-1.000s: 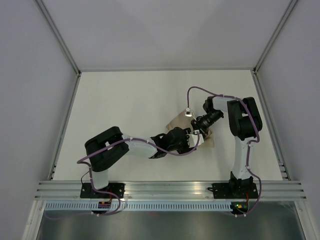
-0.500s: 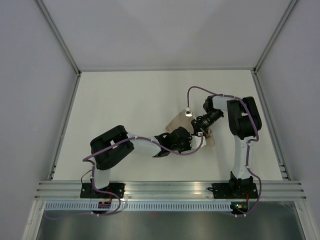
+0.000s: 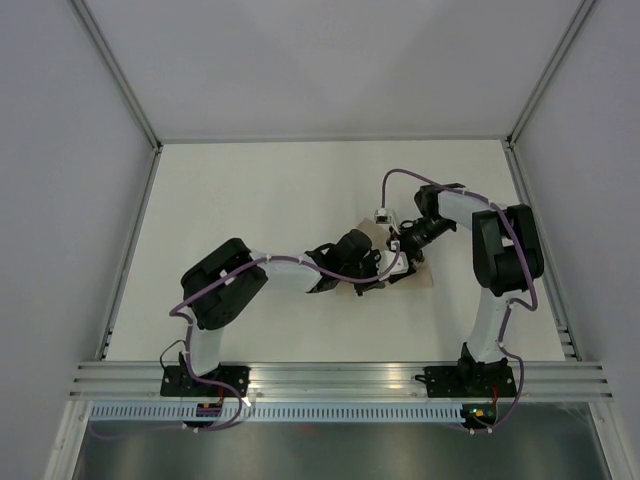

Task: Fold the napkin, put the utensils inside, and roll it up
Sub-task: Roll the napkin at the center of the board.

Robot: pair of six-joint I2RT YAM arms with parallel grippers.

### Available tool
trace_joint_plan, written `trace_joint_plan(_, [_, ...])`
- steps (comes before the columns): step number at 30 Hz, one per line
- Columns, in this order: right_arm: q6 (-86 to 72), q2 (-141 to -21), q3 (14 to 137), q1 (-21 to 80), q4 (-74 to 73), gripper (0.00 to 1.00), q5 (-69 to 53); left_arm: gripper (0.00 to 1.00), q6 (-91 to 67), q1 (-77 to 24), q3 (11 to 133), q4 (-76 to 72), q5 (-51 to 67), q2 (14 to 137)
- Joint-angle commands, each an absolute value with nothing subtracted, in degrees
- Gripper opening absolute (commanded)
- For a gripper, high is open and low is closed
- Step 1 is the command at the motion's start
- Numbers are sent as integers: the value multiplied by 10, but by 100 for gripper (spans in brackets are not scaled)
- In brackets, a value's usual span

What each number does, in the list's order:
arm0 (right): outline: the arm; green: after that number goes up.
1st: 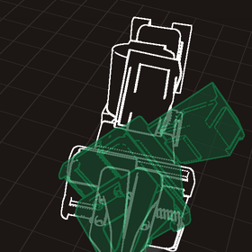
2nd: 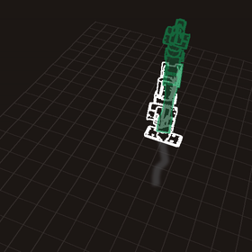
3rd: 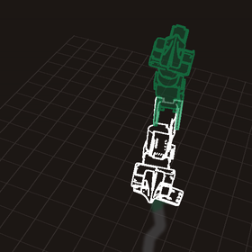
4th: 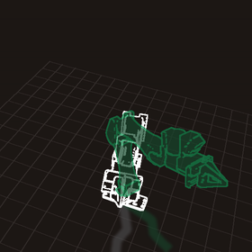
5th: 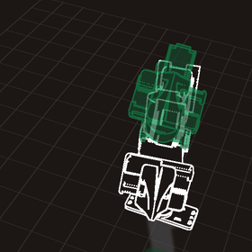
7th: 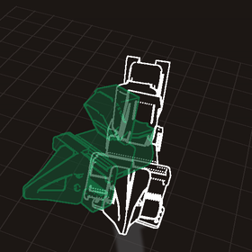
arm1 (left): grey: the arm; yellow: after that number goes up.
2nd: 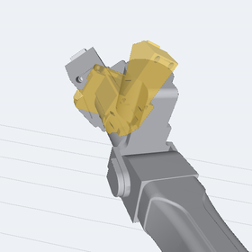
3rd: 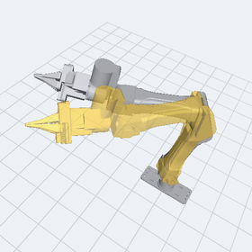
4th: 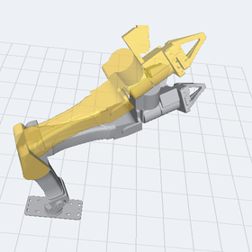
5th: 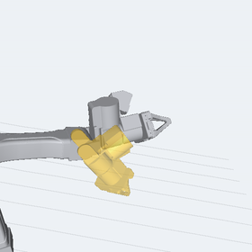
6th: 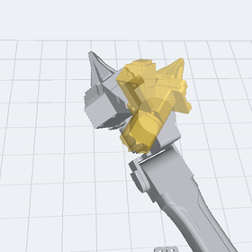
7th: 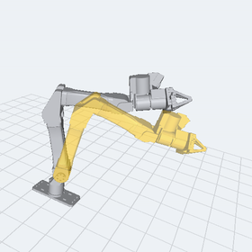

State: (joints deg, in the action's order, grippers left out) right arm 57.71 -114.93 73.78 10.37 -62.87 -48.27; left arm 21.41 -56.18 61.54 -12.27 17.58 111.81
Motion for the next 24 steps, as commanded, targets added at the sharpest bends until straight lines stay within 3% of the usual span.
trace_joint_plan(1, [560, -1073, 725, 82, -568, 69, -483, 2, 168, -548, 620, -26, 253, 1161])
trace_joint_plan(6, [521, -980, 672, 42, -477, 72, -461, 2, 138, -523, 624, -23, 305, 1180])
trace_joint_plan(13, [538, -742, 472, 21, -330, 76, -419, 2, 95, -483, 638, -9, 404, 1213])
trace_joint_plan(24, [506, -568, 254, 167, -83, 79, -236, 2, 80, -458, 710, 69, 430, 1272])
